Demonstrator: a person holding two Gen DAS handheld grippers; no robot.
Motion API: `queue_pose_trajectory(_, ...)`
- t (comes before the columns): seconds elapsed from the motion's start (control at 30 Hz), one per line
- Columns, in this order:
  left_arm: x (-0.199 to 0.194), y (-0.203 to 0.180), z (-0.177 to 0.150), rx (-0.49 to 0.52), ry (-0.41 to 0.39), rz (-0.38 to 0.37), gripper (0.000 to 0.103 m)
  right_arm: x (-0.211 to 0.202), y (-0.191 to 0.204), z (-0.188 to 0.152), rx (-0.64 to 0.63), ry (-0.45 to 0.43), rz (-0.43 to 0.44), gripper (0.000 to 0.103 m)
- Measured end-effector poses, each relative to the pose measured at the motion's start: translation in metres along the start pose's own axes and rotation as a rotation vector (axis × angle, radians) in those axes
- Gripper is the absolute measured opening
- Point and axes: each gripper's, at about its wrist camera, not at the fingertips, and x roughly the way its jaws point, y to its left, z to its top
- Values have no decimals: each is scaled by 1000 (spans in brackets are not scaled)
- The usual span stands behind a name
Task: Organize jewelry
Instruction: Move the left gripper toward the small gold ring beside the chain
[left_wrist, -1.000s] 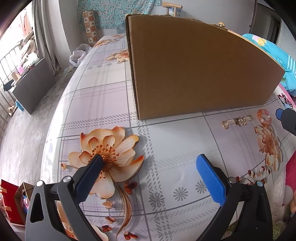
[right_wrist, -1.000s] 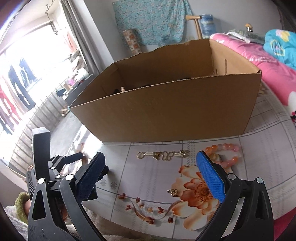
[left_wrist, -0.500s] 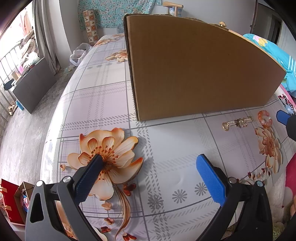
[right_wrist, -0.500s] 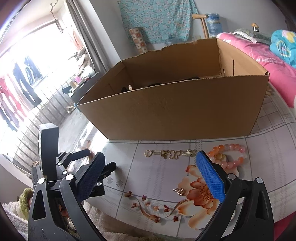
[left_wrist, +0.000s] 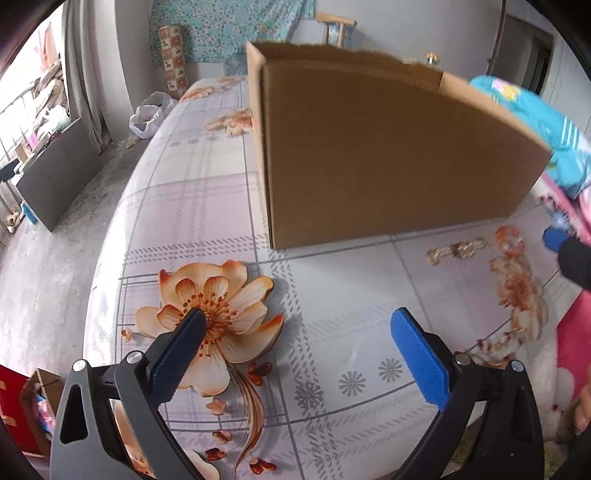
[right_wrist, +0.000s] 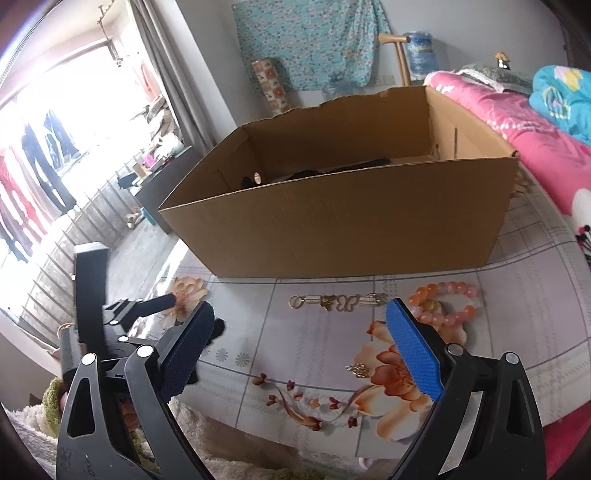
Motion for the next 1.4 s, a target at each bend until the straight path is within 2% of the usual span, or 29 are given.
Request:
queue_pose_trajectory(0.23, -26, -2, -6, 22, -88, -46, 90, -2, -2, -2, -6, 14, -33, 83)
queue_pose_trajectory(0.4, -36, -8, -11, 61, -116, -82, 83, -1, -3, 2, -29, 31, -25, 80)
queue_pose_trajectory(0.63, -38, -21, -17, 81, -110, -131, 77, 2, -2, 3, -32, 63, -16, 75)
queue_pose_trajectory(1.03, -29, -34, -17, 123, -83, -141, 76, -4, -10, -8, 57, 42, -37, 72)
queue_pose_trajectory(1.27, -30, -38, -19, 133, -68, -158, 67, -18, -25, -8, 69, 24, -69, 68)
queue_pose_trajectory(1.4, -32, -43, -23, 146, -63, -176, 59, -17, -26, -15, 63, 59, -61, 61)
